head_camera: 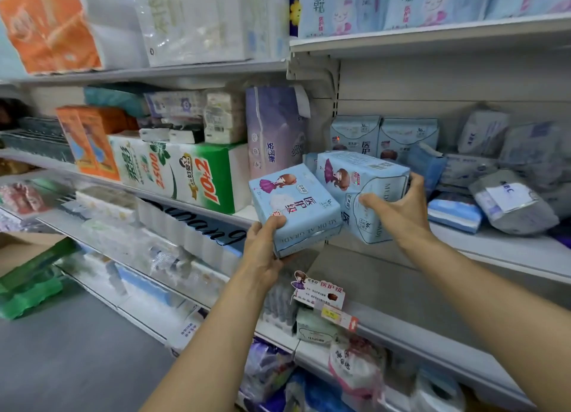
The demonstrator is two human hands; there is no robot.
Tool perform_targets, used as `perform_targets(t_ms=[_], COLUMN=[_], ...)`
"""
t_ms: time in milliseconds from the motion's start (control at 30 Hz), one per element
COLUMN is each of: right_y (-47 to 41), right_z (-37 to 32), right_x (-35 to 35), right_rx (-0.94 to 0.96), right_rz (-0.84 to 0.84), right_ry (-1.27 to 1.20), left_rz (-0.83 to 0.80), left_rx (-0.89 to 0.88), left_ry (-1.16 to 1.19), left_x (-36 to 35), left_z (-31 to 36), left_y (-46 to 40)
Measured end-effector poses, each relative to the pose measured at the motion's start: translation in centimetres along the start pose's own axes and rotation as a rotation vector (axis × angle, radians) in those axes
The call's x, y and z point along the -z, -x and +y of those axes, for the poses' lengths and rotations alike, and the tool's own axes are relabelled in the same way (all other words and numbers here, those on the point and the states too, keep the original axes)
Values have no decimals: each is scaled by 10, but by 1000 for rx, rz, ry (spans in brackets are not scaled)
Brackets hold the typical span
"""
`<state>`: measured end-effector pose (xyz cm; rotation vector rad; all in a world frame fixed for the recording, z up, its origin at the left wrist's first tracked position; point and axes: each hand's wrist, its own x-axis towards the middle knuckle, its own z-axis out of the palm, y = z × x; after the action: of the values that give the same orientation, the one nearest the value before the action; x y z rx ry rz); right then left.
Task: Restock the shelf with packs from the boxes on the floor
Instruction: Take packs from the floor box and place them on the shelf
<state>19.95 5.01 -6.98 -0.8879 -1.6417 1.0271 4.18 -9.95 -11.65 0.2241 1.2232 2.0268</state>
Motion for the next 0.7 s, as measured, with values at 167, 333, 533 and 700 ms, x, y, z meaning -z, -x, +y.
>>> perform_targets(t_ms=[167,333,533,700], right_y=[29,59,79,90], right_z=[-6,-9,-13,-7], right_x=[30,60,86,87], right_rx=[15,8,-15,-76], right_rz=[-7,-14,-7,-9], right_ry=[-34,-49,-124,-165], left_rz=[38,18,-11,25], left_rx=[-37,-28,-66,-90], left_ry=[-28,-2,-8,4], left_x=[4,1,5,21], left_z=[-11,-24,-34,-37], left_y=[34,76,108,128])
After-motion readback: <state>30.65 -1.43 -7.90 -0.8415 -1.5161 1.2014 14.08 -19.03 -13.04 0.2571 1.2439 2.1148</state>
